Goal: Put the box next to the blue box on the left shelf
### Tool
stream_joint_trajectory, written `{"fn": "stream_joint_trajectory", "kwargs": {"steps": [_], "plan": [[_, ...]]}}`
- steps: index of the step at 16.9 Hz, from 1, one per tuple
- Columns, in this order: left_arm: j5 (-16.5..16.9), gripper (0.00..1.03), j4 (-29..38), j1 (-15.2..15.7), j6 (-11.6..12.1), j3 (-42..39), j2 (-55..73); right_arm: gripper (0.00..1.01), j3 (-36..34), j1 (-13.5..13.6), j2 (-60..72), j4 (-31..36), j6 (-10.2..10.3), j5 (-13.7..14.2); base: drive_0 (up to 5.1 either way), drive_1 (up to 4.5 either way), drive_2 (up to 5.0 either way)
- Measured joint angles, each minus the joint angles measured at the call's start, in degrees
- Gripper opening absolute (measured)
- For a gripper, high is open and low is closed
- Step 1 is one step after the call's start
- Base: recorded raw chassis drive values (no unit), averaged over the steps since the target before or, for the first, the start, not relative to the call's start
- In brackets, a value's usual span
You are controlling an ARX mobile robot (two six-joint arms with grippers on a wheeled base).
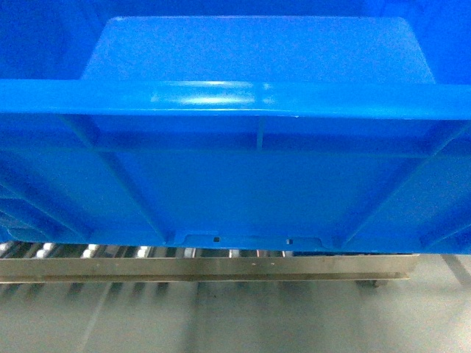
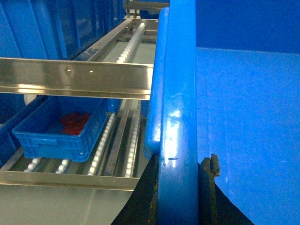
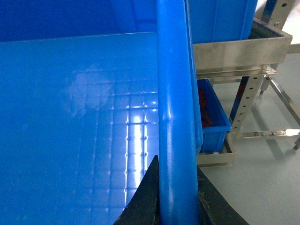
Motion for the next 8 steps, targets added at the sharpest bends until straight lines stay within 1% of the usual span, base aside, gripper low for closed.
{"fn": "stream_joint_trajectory", "kwargs": {"steps": [8], "plan": [[0.0,0.1,0.0,0.0,-0.07,0.0,0.0,0.09,0.0,0.0,0.0,0.0,0.0,0.02,-5.0,2.44,2.4]]}}
